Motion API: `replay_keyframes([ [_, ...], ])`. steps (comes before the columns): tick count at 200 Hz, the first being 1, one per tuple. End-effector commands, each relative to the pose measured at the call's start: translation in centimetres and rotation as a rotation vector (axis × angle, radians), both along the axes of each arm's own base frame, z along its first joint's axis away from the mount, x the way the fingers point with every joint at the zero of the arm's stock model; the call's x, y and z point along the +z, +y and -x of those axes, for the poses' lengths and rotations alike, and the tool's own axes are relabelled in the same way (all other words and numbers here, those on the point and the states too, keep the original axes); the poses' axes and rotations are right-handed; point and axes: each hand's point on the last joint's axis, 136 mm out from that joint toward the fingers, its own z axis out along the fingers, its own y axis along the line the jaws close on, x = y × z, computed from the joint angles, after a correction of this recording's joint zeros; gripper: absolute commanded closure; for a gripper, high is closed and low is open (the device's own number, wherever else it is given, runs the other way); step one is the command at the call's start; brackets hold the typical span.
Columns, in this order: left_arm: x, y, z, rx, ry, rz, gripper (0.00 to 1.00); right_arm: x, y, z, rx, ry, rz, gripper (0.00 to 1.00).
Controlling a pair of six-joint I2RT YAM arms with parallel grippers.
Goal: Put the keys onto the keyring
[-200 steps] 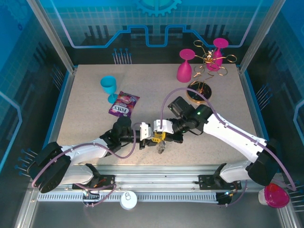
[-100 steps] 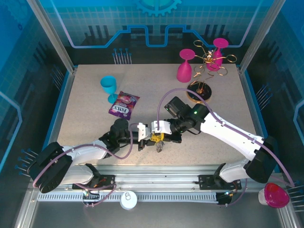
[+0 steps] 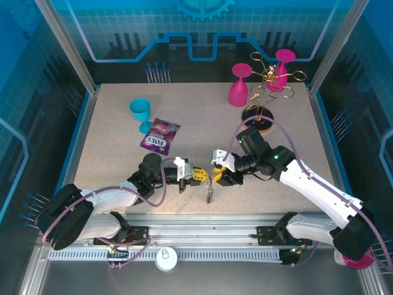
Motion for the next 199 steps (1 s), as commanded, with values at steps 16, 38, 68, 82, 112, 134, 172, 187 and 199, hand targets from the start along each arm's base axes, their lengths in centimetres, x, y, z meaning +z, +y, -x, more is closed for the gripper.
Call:
replay_keyframes([
  [16,1.3,0.2,0.7,-0.036,-0.034,0.045,1.0,1.1,1.2,0.0,0.01,0.039,-0.108,0.71],
  [38,1.4,0.2,0.7,-0.038,-0.033,0.047,1.0,1.2,1.5,0.0,0.015,0.051,-0.121,0.82],
  [68,1.4,0.2,0.6,-0.028,-0.03,0.046,1.0,1.1,1.4,-0.1,0.009,0.047,-0.109,1.0],
  [82,1.3,0.2,0.0,0.004,-0.023,0.037,0.85,0.8,1.0,-0.1,0.005,0.038,-0.081,1.0],
  [112,0.2,0.1,-0.5,0.019,-0.012,-0.031,0.82,-0.2,0.2,0.2,0.034,0.007,0.039,1.0],
  [134,-0.1,0.1,-0.5,0.021,-0.016,-0.048,0.83,-0.8,0.0,0.5,0.066,-0.007,0.103,1.0],
  [172,-0.5,0.0,-0.5,0.012,-0.002,-0.062,0.84,-0.7,0.9,0.4,0.102,-0.023,0.122,1.0],
  [187,-0.5,0.0,-0.6,0.013,-0.004,-0.062,0.84,-0.9,1.3,0.4,0.12,-0.026,0.144,1.0],
  [199,-0.6,0.0,-0.6,0.016,-0.004,-0.064,0.87,-1.1,1.5,0.5,0.137,-0.033,0.164,1.0],
])
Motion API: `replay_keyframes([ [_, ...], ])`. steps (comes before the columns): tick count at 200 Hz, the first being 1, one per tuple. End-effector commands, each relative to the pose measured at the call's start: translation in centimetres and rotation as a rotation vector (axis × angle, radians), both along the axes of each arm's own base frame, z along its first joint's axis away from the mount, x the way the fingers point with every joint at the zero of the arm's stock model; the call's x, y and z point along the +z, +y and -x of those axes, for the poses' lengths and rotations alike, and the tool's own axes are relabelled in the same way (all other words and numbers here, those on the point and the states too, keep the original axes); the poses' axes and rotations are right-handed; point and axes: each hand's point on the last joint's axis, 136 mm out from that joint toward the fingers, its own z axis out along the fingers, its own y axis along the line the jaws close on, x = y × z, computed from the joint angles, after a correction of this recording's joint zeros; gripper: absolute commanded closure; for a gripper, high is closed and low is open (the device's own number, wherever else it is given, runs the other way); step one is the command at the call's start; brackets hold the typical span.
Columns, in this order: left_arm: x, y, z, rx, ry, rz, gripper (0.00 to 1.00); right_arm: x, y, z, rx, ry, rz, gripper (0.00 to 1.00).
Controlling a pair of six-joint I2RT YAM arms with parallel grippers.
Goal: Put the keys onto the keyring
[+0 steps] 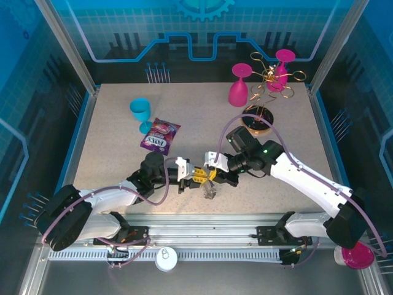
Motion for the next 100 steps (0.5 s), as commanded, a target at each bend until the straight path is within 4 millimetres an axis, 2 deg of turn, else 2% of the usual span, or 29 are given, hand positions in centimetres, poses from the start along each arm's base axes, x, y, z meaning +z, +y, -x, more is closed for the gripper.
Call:
replay_keyframes([
  [1,1.2,-0.2,-0.3,-0.002,-0.043,0.015,0.87,0.4,0.6,0.4,0.056,-0.023,0.029,1.0],
  [39,1.1,-0.2,-0.1,-0.01,-0.048,0.007,1.0,0.9,1.0,0.3,0.066,-0.029,0.024,1.0],
  [53,1.2,-0.2,-0.1,-0.014,-0.051,0.009,1.0,1.3,0.9,-0.1,0.036,-0.023,-0.001,1.0],
  [76,1.6,-0.1,0.1,-0.016,-0.065,0.031,1.0,1.6,0.1,-0.8,-0.04,0.001,-0.057,0.75],
  [100,2.2,0.0,0.3,-0.017,-0.08,0.067,1.0,1.4,-0.5,-0.7,-0.087,0.036,-0.105,0.72],
])
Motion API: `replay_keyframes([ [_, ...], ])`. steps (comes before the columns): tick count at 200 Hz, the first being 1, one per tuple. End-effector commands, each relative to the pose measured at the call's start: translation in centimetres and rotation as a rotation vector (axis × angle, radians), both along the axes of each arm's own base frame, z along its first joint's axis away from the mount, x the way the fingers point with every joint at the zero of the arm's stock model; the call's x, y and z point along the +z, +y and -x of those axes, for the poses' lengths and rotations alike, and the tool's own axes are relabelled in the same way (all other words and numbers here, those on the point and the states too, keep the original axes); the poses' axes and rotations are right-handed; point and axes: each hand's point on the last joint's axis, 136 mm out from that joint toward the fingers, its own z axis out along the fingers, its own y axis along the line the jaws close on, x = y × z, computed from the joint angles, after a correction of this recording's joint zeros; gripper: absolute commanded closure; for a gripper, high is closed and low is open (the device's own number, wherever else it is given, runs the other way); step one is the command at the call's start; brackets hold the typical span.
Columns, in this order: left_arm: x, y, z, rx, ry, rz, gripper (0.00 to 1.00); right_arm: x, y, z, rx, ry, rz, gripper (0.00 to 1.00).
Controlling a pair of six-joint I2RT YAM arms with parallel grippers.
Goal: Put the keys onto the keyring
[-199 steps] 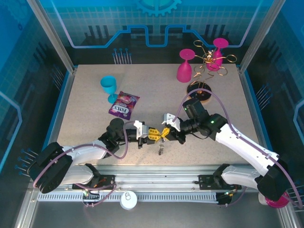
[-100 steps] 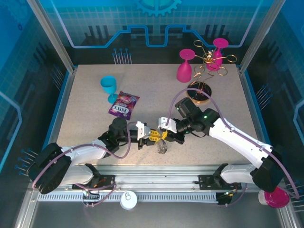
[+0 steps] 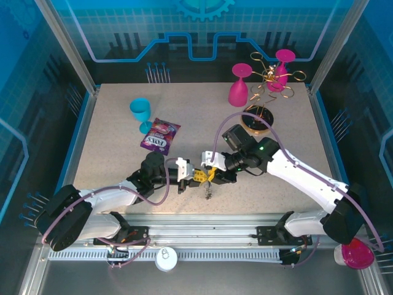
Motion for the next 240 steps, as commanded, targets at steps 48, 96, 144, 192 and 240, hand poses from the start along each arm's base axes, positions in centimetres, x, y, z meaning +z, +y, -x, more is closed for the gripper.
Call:
replay_keyframes([
  [48,2.9,0.1,0.3,-0.017,-0.069,0.107,1.0,-0.4,-0.4,1.0,-0.062,0.089,-0.1,0.75],
  [96,3.2,0.2,0.4,-0.018,-0.075,0.116,1.0,-0.3,-0.6,1.0,-0.073,0.087,-0.103,0.95],
  [144,3.8,0.2,0.7,-0.031,-0.071,0.143,1.0,-0.6,-0.2,1.0,-0.067,0.115,-0.11,1.0],
  [192,4.1,0.1,1.0,-0.05,-0.059,0.157,1.0,-0.6,1.0,0.8,-0.043,0.154,-0.141,0.94],
  [240,4.0,0.1,0.9,-0.045,-0.056,0.156,1.0,-0.7,1.1,0.4,-0.055,0.146,-0.145,0.77],
])
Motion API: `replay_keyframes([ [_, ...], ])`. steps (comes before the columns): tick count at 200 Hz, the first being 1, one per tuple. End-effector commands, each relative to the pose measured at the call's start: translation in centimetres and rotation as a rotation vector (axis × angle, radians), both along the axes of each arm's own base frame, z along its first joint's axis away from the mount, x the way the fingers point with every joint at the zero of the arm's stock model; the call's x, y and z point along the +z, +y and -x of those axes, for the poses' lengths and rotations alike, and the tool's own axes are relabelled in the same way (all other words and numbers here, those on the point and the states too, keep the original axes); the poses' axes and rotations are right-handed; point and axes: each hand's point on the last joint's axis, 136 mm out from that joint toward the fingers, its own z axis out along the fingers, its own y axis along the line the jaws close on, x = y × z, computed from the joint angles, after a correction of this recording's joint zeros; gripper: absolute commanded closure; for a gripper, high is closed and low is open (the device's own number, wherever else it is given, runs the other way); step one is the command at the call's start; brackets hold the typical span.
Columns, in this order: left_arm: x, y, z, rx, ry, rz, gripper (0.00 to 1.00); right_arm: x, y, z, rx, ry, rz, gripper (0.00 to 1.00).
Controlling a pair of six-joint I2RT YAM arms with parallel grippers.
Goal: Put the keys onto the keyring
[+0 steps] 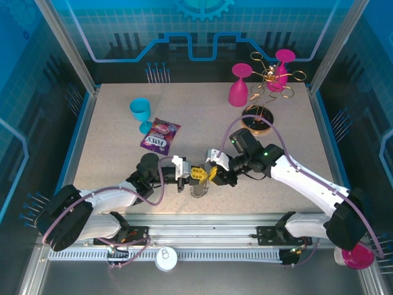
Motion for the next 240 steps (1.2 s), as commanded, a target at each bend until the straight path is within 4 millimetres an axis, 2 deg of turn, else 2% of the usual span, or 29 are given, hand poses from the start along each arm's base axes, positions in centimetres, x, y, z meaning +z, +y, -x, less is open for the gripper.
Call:
replay_keyframes([
  [1,1.6,0.0,0.6,-0.032,-0.047,0.052,1.0,0.7,0.5,-0.3,0.0,-0.007,-0.045,0.76],
  [38,1.5,0.0,0.4,-0.024,-0.048,0.049,1.0,1.3,-0.7,-0.8,-0.052,-0.065,-0.054,0.64],
  [71,1.4,-0.1,0.4,-0.024,-0.046,0.048,1.0,2.4,-1.2,-0.8,-0.067,-0.126,-0.098,0.64],
  [100,1.4,-0.1,0.3,-0.024,-0.044,0.046,1.0,3.4,-0.7,-0.5,-0.049,-0.125,-0.149,0.68],
  [169,1.5,-0.1,0.4,-0.027,-0.042,0.051,1.0,3.1,0.6,-0.5,-0.004,-0.106,-0.161,0.84],
  [185,1.6,-0.1,0.4,-0.026,-0.045,0.053,1.0,2.9,0.7,-0.5,-0.002,-0.104,-0.155,0.87],
  [205,1.6,0.0,0.4,-0.023,-0.046,0.052,1.0,2.8,0.5,-0.4,0.002,-0.109,-0.141,1.0],
  [227,1.4,-0.1,0.1,-0.008,-0.041,0.045,1.0,2.7,0.1,-0.5,-0.003,-0.127,-0.104,1.0],
  [240,1.1,-0.1,-0.3,0.014,-0.033,0.032,0.86,2.4,-0.4,-0.4,0.005,-0.142,-0.061,1.0],
])
